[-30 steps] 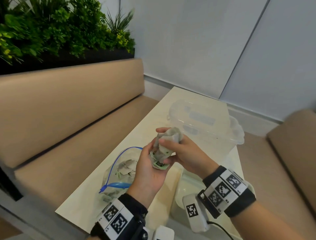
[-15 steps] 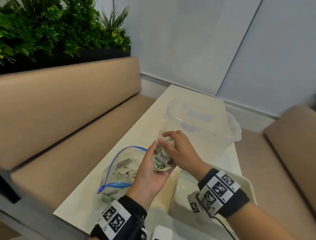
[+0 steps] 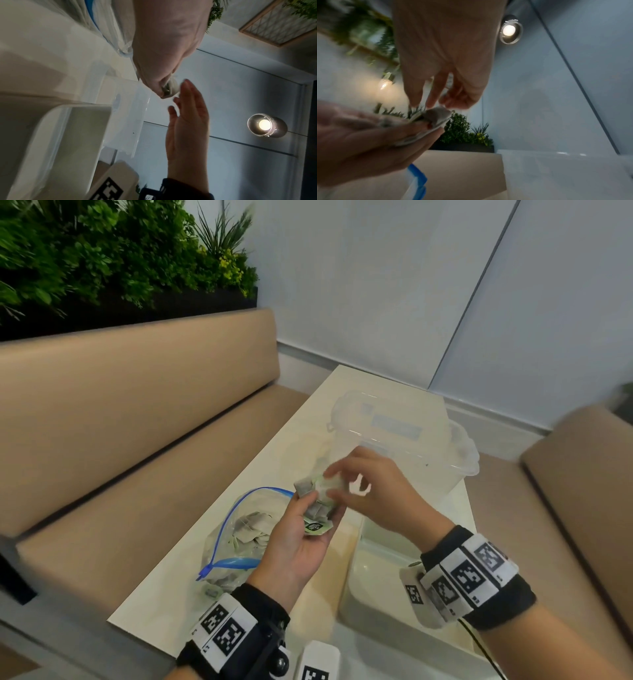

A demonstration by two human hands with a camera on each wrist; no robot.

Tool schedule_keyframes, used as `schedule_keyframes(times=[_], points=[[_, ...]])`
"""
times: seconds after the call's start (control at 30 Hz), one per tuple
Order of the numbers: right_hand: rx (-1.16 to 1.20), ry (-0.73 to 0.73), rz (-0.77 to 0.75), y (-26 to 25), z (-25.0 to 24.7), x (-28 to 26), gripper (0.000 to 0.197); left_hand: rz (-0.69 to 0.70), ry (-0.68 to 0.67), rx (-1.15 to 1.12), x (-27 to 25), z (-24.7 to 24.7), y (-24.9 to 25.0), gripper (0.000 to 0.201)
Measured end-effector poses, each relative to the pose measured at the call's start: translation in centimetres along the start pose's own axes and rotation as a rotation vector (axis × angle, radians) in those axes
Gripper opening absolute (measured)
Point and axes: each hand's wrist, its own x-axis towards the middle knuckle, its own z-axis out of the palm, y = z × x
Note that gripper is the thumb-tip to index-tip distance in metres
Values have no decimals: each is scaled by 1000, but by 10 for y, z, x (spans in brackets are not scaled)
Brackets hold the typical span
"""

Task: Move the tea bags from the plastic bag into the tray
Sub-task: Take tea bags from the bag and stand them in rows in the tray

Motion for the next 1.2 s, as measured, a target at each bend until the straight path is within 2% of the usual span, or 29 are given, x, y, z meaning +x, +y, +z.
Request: schedule_keyframes(times=[0.07, 0.17, 0.33, 0.47, 0.6, 0.73, 0.9, 1.03, 1.2], points=[[-17, -81, -1, -2, 7, -3, 23, -3, 2, -27, -1, -1, 0, 38], [21, -50, 15, -5, 11, -5, 35, 17, 22, -26, -1, -4, -1, 37], [-140, -149, 13, -10, 12, -4, 51, 53, 33, 3, -1, -6, -1, 32], [-306, -226, -34, -15, 15, -3, 46, 69, 37, 76, -2, -6, -4, 26], [-333, -259, -34, -17, 17, -1, 38, 65, 60, 58, -3, -5, -2, 27], [-221, -220, -20, -17, 14, -2, 28, 56, 74, 28, -2, -6, -1, 34], [-212, -229, -59, -14, 10, 0, 40, 57, 56, 12, -1, -6, -1, 37], [-117, -82, -53, -2, 6, 0, 23, 47, 69, 12, 1, -6, 0, 39], [-23, -19, 13, 0, -16, 3, 12, 41, 109, -27, 2, -13, 1, 30]])
